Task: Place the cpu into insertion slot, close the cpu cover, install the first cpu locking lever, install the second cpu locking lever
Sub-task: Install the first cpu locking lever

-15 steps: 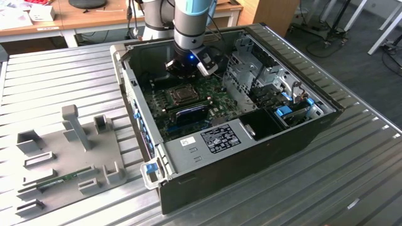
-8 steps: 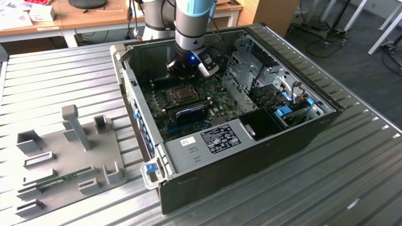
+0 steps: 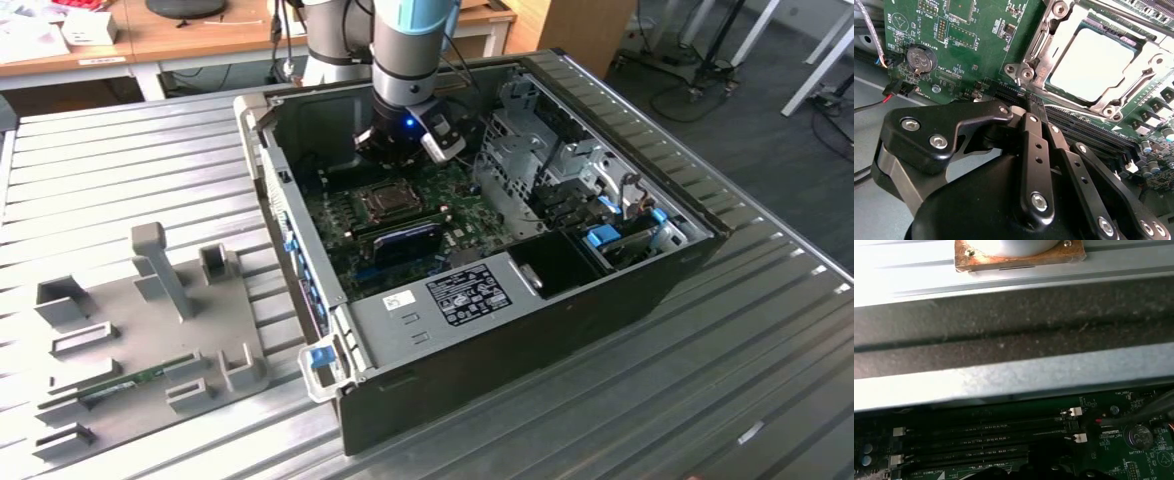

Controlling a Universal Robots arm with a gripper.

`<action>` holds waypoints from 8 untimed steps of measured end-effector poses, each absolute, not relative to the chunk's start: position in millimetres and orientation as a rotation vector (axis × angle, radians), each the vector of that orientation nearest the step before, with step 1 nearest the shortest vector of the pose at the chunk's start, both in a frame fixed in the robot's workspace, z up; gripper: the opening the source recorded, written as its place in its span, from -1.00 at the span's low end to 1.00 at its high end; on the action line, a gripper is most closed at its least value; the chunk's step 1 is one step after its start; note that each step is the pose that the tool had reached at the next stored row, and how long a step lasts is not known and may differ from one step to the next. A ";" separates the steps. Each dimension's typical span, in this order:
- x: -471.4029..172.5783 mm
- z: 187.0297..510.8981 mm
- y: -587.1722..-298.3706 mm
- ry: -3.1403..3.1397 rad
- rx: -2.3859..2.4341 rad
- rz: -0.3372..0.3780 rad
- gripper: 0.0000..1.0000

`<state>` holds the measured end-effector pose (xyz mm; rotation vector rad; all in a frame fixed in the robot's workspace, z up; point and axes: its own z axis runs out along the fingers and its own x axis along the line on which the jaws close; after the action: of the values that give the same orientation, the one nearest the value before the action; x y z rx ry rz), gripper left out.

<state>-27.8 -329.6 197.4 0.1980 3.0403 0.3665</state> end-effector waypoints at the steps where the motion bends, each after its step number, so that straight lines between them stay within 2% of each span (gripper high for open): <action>1: -27.9 197.5 -329.6 3.040 0.198 0.364 -0.80; 8: -27.8 197.5 -328.0 3.045 0.195 0.295 -0.80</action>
<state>-27.8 -328.0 197.5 0.1951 3.0453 0.2946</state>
